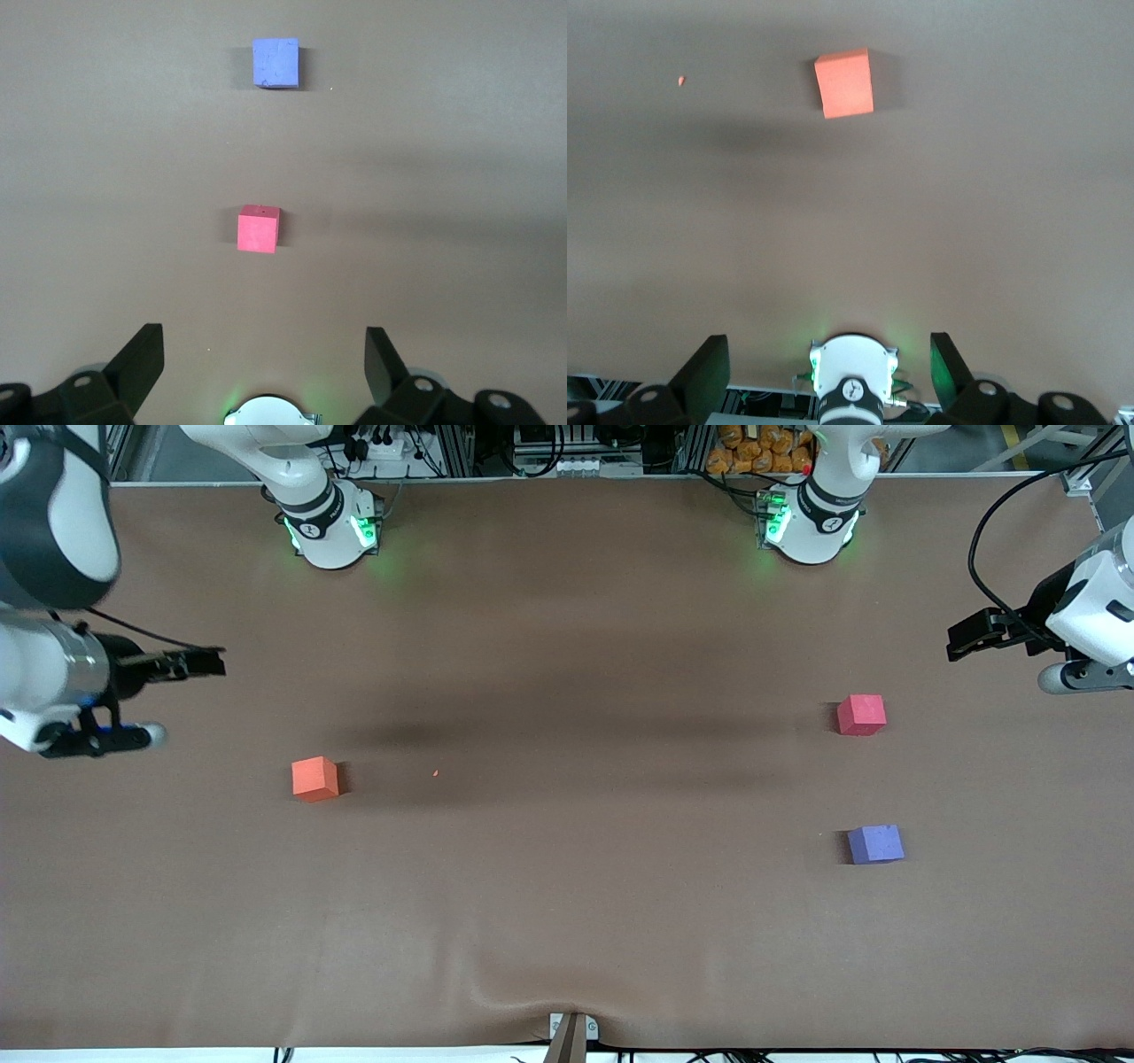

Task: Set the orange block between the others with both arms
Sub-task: 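Lower the right gripper over the orange cube and close on it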

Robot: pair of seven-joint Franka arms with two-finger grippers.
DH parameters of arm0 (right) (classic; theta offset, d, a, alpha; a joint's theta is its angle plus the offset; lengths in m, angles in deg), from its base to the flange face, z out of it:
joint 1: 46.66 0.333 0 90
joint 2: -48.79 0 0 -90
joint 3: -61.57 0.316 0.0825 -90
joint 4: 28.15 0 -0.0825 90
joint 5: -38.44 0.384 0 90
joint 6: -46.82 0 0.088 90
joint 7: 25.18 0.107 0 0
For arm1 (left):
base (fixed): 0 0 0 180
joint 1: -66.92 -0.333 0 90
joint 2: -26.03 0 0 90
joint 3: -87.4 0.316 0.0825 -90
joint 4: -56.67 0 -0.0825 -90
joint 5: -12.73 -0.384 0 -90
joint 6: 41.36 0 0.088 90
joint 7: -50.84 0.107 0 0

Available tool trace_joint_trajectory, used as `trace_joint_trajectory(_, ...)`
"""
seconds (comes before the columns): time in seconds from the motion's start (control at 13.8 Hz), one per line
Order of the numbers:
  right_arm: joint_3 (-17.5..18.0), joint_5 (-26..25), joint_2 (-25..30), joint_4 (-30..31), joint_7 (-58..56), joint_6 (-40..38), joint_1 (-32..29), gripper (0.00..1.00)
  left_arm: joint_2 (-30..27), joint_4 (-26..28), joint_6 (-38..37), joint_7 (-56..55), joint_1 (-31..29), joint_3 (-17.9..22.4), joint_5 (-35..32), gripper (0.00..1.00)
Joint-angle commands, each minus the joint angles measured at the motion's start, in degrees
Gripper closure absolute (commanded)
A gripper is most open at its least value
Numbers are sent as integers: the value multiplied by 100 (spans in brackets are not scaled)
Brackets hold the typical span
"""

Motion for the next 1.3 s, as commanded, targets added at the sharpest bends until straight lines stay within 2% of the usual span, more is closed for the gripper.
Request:
trace_joint_trajectory(0.0,-21,115,-229,86,42,353,8,0,-83,-23,-106,133,-65,-27,84,0)
trace_joint_trajectory(0.29,-21,115,-659,885,68,1670,131,0,-145,-23,-106,124,-65,-27,93,0)
trace_joint_trajectory(0.43,-21,124,-975,1053,86,1988,148,0,-154,-14,-115,133,-65,-27,93,0)
trace_joint_trajectory(0.65,-21,115,-1388,1098,-107,2401,139,0,-154,-14,-115,142,-91,-18,93,0)
trace_joint_trajectory(0.94,-21,106,-1811,1098,-932,2973,166,0,-145,-14,-115,142,-91,-18,93,0)
trace_joint_trajectory(1.23,-21,106,-2040,1098,-995,3097,201,0,-127,-23,-115,151,-91,-18,102,0)
